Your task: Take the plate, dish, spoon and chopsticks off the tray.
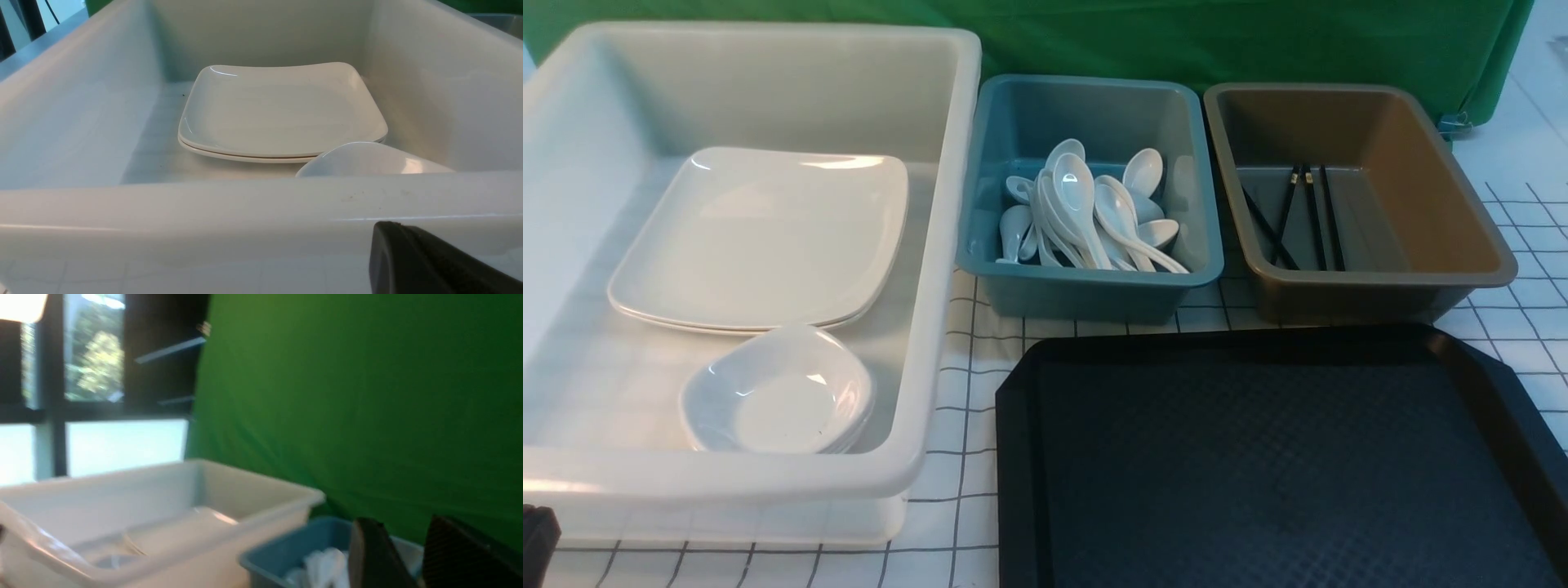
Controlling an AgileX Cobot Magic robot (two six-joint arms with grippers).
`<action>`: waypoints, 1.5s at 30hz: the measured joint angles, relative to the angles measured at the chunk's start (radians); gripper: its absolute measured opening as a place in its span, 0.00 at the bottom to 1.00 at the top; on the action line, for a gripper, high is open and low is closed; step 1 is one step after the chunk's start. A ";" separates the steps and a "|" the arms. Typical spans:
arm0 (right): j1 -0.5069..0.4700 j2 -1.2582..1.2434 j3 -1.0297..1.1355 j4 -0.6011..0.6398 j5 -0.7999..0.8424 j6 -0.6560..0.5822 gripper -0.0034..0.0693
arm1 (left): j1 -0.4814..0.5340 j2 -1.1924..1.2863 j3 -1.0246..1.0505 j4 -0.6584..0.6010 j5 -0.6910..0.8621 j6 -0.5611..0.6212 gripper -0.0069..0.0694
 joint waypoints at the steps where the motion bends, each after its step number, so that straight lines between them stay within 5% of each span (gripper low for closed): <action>1: -0.096 0.000 0.044 0.001 0.004 -0.002 0.35 | 0.000 0.000 0.000 0.000 0.000 0.000 0.10; 5: -0.360 0.000 0.187 0.002 0.011 -0.005 0.36 | 0.000 0.000 0.000 0.000 0.000 0.000 0.10; 12: -0.545 -0.071 0.279 0.002 0.143 -0.005 0.37 | 0.000 0.000 0.000 0.000 0.000 0.000 0.10; 45: -0.565 -0.078 0.282 0.003 0.165 -0.005 0.38 | 0.000 0.000 0.000 0.000 0.000 0.000 0.10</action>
